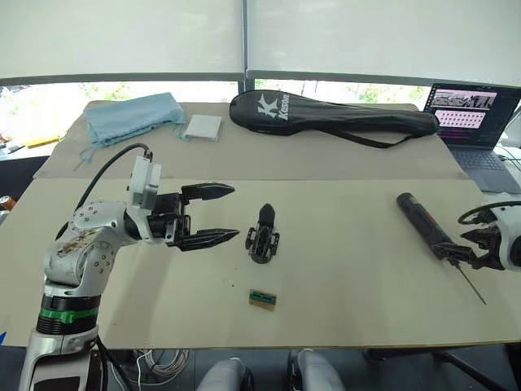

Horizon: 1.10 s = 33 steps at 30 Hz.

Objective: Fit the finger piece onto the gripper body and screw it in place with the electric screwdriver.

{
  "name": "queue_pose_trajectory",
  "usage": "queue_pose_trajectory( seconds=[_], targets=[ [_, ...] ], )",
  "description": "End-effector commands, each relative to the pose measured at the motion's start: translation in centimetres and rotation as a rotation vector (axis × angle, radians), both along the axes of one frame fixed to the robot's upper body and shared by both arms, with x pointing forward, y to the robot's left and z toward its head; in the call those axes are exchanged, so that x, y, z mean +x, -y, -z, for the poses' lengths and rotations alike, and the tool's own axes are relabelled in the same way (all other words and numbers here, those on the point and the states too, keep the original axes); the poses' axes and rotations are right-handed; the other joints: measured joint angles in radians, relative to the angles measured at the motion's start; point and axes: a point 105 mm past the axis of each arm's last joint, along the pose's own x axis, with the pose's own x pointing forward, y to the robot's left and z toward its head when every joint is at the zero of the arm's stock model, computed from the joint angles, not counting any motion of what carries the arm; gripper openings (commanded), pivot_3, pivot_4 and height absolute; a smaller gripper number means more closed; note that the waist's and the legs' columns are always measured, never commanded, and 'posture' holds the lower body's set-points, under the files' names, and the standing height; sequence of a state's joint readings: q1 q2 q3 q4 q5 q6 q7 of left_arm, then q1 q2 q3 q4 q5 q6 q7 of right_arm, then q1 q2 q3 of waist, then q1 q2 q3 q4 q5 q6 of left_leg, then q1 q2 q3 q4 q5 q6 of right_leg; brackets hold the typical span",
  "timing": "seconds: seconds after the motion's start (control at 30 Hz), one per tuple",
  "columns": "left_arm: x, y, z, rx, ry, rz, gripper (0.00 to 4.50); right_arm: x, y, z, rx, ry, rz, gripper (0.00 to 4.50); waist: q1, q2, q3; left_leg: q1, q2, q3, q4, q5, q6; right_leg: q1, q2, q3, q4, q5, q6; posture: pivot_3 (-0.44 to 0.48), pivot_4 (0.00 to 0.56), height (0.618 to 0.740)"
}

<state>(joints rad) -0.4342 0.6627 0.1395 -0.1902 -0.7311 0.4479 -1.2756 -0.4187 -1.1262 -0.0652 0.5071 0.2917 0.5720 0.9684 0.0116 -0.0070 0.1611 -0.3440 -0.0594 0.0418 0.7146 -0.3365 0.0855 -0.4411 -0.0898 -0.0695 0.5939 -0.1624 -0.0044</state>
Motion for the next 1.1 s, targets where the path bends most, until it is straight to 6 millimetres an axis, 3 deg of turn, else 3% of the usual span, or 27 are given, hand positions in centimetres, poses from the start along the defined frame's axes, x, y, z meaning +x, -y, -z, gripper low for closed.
queue_pose_trajectory(
  seconds=[0.03, 0.3, 0.4, 0.57, 0.63, 0.7, 0.83, 0.97, 1.1],
  targets=[
    [-0.8, 0.0, -1.0, -0.003, 0.041, 0.01, 4.46, 1.0, 0.3, -0.3, 0.007, -0.017, -0.007, 4.5, -0.002, 0.0, 0.0, 0.0, 0.0, 0.0, 0.0, 0.0, 0.0, 0.0, 0.0, 0.0, 0.0, 0.0, 0.0, 0.0, 0.15, 0.74],
    [-1.5, -0.2, -0.7, 0.011, 0.041, 0.014, 4.46, 2.2, 0.4, 1.9, 0.031, -0.091, 0.013, 4.5, -0.004, 0.001, 0.0, 0.0, 0.0, 0.0, 0.0, 0.001, -0.002, 0.0, 0.0, -0.002, 0.001, 0.0, 0.0, 0.0, 0.15, 0.74],
    [-1.6, -0.2, -0.6, 0.012, 0.039, 0.024, 4.5, 2.5, 0.0, 2.3, 0.055, -0.088, 0.001, 3.65, -0.007, 0.001, 0.0, 0.001, 0.0, 0.0, 0.0, 0.001, -0.003, 0.001, 0.0, -0.003, 0.0, 0.0, 0.0, 0.0, 0.15, 0.74],
    [-1.7, -0.4, -0.3, 0.018, 0.034, 0.025, 4.5, 4.0, -1.0, -1.2, 0.091, 0.134, -0.082, 1.98, -0.018, 0.004, 0.001, 0.002, 0.0, 0.0, 0.0, -0.001, -0.007, 0.002, 0.0, -0.003, 0.001, 0.0, 0.0, 0.0, 0.15, 0.74],
    [-1.8, -0.6, 0.1, 0.028, 0.028, 0.024, 4.5, 3.8, -1.8, -2.8, 0.138, 0.183, -0.111, 1.95, -0.023, 0.008, 0.004, 0.002, 0.0, 0.0, 0.0, 0.0, -0.008, 0.002, 0.0, -0.003, 0.001, 0.0, 0.0, 0.0, 0.15, 0.74],
    [-1.9, -0.9, 0.5, 0.036, 0.023, 0.02, 4.5, 3.3, -2.8, -4.2, 0.149, 0.217, -0.163, 1.95, -0.024, 0.012, 0.006, 0.002, 0.0, 0.0, -0.001, 0.001, -0.009, 0.002, 0.0, -0.003, 0.001, 0.0, 0.0, 0.0, 0.15, 0.74],
    [-2.1, -1.9, 1.1, 0.07, 0.029, -0.006, 4.5, 0.5, -7.6, -5.4, 0.174, 0.157, -0.304, 1.95, -0.021, 0.017, 0.007, 0.002, 0.002, -0.001, -0.002, 0.001, -0.011, 0.001, 0.0, -0.005, 0.002, -0.001, -0.002, 0.0, 0.15, 0.74],
    [-2.3, -3.3, 1.9, 0.117, 0.035, -0.031, 4.5, -2.7, -12.2, -4.5, 0.141, 0.083, -0.405, 1.95, -0.018, 0.018, 0.007, 0.002, 0.003, -0.002, -0.002, -0.001, -0.015, 0.0, 0.0, -0.005, 0.003, -0.001, -0.002, 0.0, 0.15, 0.74],
    [-2.3, -3.6, 2.1, 0.12, 0.036, -0.045, 4.5, -4.2, -14.6, -3.0, 0.105, 0.062, -0.44, 1.95, -0.003, 0.017, 0.007, 0.001, 0.002, -0.002, -0.001, -0.001, -0.016, 0.001, 0.0, -0.004, 0.002, 0.0, -0.002, 0.0, 0.15, 0.74]
  ],
)
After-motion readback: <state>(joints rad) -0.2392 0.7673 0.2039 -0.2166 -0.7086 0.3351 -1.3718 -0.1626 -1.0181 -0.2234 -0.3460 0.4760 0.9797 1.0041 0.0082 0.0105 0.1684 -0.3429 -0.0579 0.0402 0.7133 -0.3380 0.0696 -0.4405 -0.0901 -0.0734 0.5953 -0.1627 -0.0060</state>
